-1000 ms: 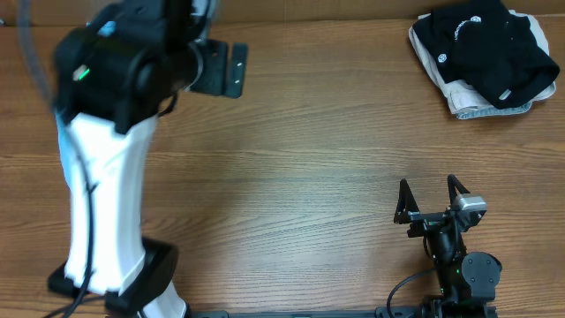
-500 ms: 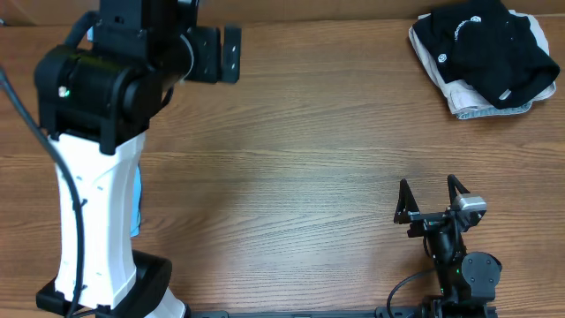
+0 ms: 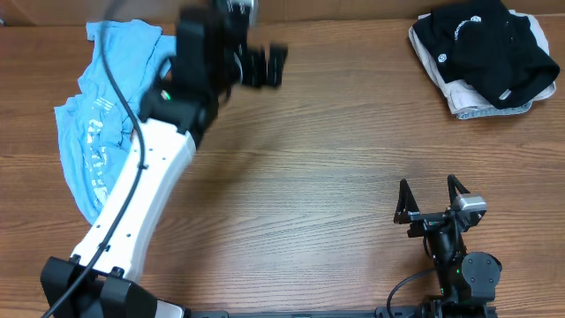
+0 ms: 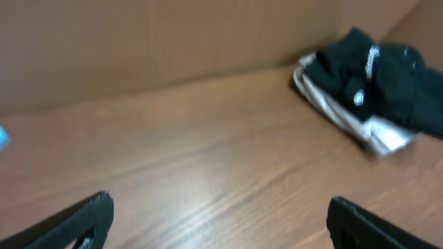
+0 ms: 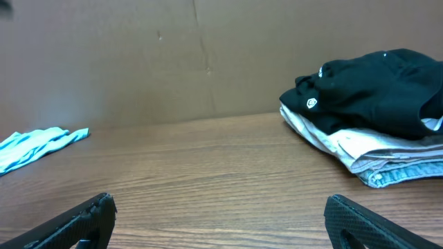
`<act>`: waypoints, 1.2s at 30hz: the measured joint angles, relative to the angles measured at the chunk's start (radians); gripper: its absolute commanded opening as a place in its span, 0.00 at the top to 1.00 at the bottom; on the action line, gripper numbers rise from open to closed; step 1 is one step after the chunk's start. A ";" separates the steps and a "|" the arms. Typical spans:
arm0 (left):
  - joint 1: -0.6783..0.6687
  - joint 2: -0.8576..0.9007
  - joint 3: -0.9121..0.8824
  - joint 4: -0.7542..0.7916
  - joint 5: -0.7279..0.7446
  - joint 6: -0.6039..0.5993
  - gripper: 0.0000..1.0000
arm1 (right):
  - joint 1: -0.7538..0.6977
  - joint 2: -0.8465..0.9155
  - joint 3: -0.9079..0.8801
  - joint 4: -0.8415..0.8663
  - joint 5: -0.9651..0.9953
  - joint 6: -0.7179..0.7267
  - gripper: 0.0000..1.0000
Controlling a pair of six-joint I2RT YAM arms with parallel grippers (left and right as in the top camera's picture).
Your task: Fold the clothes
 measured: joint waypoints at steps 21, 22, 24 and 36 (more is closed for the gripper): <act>0.208 -0.761 -1.021 0.409 0.034 -0.001 0.00 | 0.000 -0.001 0.000 0.000 0.000 0.000 0.00; 0.221 -0.811 -1.059 0.417 0.034 -0.001 0.00 | 0.000 0.000 0.000 0.001 0.000 0.000 0.00; 0.246 -0.906 -1.136 0.439 0.034 -0.001 0.00 | 0.000 -0.001 0.000 0.001 0.000 0.000 0.00; 0.300 -1.316 -1.436 0.543 0.026 -0.001 0.00 | 0.000 -0.001 0.000 0.001 0.000 0.000 0.00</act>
